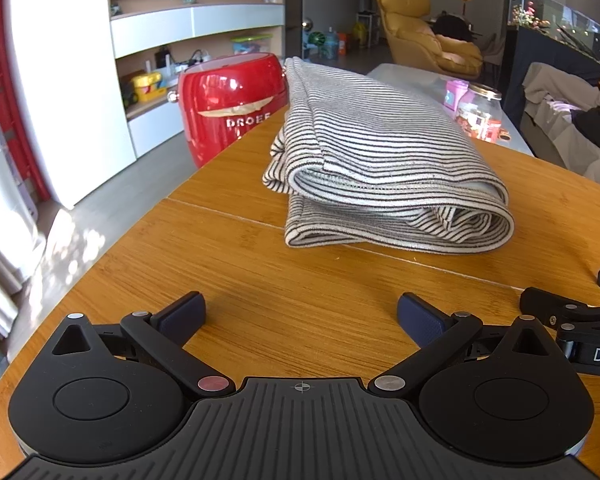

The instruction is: Fold clothes

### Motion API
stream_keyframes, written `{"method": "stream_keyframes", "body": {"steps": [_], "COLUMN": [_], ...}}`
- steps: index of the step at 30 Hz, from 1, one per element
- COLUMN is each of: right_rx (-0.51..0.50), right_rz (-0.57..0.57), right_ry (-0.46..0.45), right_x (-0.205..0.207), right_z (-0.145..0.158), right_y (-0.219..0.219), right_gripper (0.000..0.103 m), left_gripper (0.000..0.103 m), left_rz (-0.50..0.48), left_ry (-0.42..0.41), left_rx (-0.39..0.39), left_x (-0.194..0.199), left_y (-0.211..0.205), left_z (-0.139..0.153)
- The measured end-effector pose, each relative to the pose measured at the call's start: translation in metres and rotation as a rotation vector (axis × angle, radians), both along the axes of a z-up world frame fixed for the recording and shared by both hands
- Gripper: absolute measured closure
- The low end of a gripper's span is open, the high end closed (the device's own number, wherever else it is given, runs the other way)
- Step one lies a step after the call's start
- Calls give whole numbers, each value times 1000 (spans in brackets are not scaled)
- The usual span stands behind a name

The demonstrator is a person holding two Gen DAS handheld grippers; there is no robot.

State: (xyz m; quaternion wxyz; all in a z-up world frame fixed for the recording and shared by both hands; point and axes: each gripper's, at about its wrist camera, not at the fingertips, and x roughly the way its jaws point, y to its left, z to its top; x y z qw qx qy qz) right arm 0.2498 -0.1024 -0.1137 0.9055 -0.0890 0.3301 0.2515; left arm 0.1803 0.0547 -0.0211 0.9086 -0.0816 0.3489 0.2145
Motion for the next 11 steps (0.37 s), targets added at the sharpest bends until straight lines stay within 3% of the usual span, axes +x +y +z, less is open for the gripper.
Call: {"method": "stream_keyframes", "body": {"steps": [11], "right_rx": [0], "right_rz": [-1], "right_ry": [0], "right_x": [-1], "right_z": [0], "right_y": [1], "right_gripper": [0], "left_gripper": [0], "left_rz": [-4], "left_ry": [-9], "left_rx": [-10], "left_x": [-7], "left_y": [1], "left_z": [1]}}
